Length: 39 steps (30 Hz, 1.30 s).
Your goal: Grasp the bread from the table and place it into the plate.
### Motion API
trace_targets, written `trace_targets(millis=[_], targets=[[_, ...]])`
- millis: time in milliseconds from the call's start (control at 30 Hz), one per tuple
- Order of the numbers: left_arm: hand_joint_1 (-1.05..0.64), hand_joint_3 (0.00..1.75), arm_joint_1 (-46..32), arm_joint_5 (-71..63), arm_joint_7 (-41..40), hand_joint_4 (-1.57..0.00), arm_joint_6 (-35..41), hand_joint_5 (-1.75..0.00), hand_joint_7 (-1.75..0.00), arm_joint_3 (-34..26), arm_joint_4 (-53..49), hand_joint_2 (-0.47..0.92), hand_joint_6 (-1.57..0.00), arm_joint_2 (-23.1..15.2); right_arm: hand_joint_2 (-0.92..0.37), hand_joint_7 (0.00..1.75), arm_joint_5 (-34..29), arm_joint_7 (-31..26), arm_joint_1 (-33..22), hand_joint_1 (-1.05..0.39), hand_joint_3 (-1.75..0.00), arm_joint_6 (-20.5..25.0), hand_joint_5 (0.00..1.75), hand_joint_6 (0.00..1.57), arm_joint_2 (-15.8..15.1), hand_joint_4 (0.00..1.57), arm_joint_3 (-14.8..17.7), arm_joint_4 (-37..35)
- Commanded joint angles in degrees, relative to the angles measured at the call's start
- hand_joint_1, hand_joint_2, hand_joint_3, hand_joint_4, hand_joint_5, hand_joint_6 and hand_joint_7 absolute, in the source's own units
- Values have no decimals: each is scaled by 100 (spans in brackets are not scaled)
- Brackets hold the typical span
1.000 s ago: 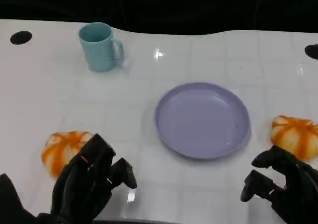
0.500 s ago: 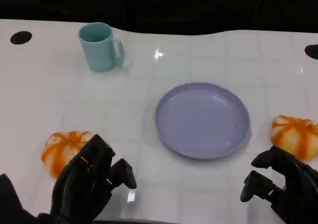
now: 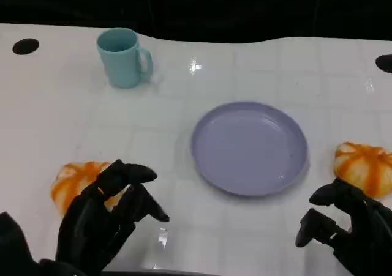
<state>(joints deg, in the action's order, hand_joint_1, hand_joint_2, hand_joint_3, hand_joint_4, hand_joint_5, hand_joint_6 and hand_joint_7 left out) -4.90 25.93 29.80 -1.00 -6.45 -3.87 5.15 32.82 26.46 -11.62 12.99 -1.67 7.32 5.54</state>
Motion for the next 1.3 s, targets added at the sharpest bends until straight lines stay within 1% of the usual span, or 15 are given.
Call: trace_targets(millis=[33,67,133,200,300,333,367,400,467,600,633,767,900,1067,1300], targets=[[-46,18,-147,-804,-381,-54,-764,-102,-24,124,315,92,-71,-182,-92,105,33,2,-14,-52,-20,2,155,81,-30,73,34,59],[-46,17,-171,-1190,-516,-48,-1000,-96,-19,190,369,92,-68,-282,-92,105,35,6,-10,-52,-20,0,155,82,-27,73,31,55],[-48,15,-212,-1934,-807,-40,-1367,-91,-14,308,502,92,-65,-500,-92,105,42,43,4,-51,-20,-40,155,82,-11,74,26,21],[-48,11,-258,-2353,-1025,-35,-1361,-86,-11,377,744,92,-63,-650,-92,105,27,34,10,-51,-20,-48,155,82,1,74,14,15],[-47,5,-311,-2595,-1223,-34,-1274,-81,-7,451,975,92,-63,-756,-92,104,10,27,8,-52,-19,-52,154,82,11,74,5,18],[-47,5,-316,-2862,-1294,-34,-1322,-80,-7,472,1093,92,-63,-902,-92,104,-12,9,5,-52,-19,-54,154,82,14,74,-3,30],[-45,4,-313,-3209,-1376,-28,-1388,-73,-3,486,1216,92,-57,-1082,-92,105,-13,14,4,-52,-18,-54,154,82,17,75,-6,33],[-46,3,-312,-3500,-1446,-29,-1431,-59,-2,496,1328,92,-51,-1234,-92,105,-6,22,5,-52,-18,-50,155,82,21,74,-6,34],[-46,1,-315,-4050,-1607,-29,-1475,-44,0,505,1527,92,-45,-1491,-92,105,5,26,6,-52,-18,-40,155,82,25,74,-9,37],[-48,0,-344,-4942,-1872,-24,-1366,-36,0,542,1842,91,-38,-1870,-92,105,-8,-13,0,-52,-18,-26,155,82,34,74,-15,61],[-48,0,-355,-5246,-1876,-22,-1283,-34,0,549,1971,91,-37,-2009,-92,105,-12,-11,-3,-52,-18,-33,155,82,31,74,-13,64],[-50,0,-372,-6141,-1851,-11,-936,-25,0,626,2345,91,-29,-2328,-92,104,21,68,21,-51,-20,-48,155,81,-17,74,34,10],[-53,0,-363,-6828,-1669,-9,-487,-19,0,764,2650,90,-26,-2533,-92,103,7,71,10,-52,-20,-27,153,81,-51,74,54,21],[-53,0,-242,-7520,-1514,-8,-46,-16,0,923,2768,84,-26,-2734,-92,102,34,-1,-31,-53,-17,66,153,83,-45,74,53,106],[-50,1,288,-8130,-710,-6,642,-11,0,1231,2628,84,-21,-2981,-92,105,-26,29,-58,-52,-19,-17,156,81,-27,72,20,127]])
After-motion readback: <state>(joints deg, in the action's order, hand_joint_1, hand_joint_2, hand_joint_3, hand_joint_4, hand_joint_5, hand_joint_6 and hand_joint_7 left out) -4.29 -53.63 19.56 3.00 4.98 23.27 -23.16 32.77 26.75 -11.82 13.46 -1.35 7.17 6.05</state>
